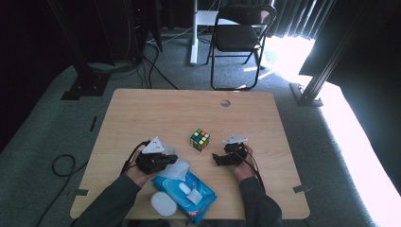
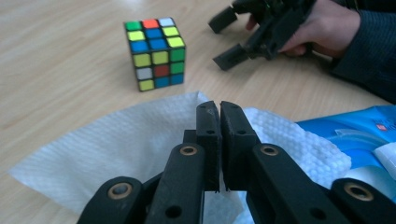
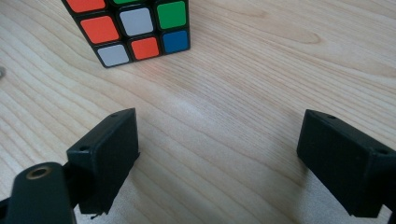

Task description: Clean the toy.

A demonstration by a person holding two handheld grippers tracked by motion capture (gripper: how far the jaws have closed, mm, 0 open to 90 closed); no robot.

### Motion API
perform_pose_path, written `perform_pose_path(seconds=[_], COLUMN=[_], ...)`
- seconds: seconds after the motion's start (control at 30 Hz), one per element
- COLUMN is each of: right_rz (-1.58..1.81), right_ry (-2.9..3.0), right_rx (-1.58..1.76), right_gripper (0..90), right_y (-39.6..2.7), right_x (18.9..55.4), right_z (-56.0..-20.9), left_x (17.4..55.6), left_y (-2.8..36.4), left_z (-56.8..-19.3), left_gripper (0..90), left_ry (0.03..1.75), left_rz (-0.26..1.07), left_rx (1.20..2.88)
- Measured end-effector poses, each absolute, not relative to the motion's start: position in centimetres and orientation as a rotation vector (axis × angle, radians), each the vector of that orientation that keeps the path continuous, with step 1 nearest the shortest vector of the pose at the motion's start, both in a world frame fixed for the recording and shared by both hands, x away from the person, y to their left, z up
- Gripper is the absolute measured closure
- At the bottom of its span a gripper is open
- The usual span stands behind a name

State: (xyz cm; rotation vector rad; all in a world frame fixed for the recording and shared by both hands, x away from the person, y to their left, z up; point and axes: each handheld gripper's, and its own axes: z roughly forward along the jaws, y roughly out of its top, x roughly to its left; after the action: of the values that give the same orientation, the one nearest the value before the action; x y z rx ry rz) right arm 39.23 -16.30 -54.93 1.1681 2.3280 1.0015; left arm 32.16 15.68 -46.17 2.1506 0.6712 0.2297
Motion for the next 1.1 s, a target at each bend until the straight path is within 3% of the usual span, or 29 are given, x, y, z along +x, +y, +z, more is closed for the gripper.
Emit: perform_pose_path(seconds=[0.37,0.67,0.9,1.1], right_rz=[1.001,1.001,1.001,1.001], right_ry=[2.328,2.328,2.328,2.328], right_rx=[1.170,1.168,1.168,1.168], right_gripper=[12.6,12.6,12.6,12.6], right_y=[-16.3,-16.3,-16.3,-16.3], right_x=[39.2,39.2,39.2,39.2], right_z=[-54.9,-54.9,-54.9,-54.9], left_x=[32.4,32.6,32.7,33.1], left_y=[14.9,14.8,14.9,15.2], left_z=[-47.6,-48.0,-48.3,-48.6], left_gripper=[68.5,45.1,39.0,38.6], left_ry=[0.682,0.673,0.707,0.730], left_rz=[0.179,0.136,0.232,0.173], left_rx=[2.187,2.192,2.235,2.214])
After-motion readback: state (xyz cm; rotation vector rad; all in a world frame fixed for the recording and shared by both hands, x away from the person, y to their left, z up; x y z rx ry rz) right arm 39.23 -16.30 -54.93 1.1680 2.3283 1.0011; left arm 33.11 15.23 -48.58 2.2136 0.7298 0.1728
